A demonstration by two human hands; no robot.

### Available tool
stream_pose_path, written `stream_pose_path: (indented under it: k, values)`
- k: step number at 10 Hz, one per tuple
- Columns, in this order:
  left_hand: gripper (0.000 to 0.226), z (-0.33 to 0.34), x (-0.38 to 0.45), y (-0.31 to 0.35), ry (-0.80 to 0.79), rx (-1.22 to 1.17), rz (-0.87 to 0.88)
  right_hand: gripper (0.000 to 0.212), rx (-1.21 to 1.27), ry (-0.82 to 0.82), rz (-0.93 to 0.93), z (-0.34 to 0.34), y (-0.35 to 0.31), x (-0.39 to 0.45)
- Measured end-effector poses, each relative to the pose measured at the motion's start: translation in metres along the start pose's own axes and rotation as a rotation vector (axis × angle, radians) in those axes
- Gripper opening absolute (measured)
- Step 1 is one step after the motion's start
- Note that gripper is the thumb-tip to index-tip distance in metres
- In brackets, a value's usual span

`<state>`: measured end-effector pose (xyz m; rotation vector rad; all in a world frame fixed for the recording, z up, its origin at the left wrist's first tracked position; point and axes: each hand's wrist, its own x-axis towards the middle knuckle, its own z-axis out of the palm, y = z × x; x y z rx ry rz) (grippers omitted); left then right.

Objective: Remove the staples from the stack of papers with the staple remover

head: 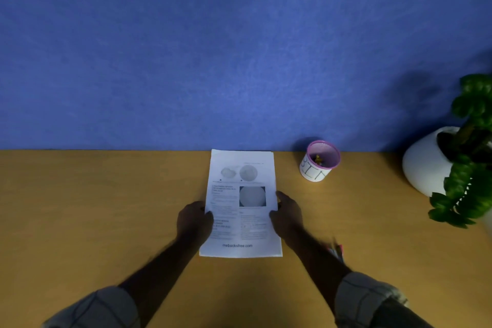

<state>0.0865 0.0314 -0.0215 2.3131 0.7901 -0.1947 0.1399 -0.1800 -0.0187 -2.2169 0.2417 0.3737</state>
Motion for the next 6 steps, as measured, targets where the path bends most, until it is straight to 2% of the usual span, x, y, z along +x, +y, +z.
stream_pose_path:
  k: [2, 4, 6]
  values:
    - [0.015, -0.001, -0.003, 0.003, -0.053, -0.004, 0.087, 0.047, -0.243, 0.012, -0.005, 0.0, 0.004, 0.007]
    - [0.024, -0.003, -0.013, 0.004, -0.094, 0.033, 0.138, 0.047, -0.271, 0.021, -0.016, -0.006, 0.006, 0.002]
    - [0.057, -0.014, -0.035, -0.006, 0.083, 0.305, 0.394, 0.054, -0.554, 0.185, -0.34, -0.015, 0.001, -0.022]
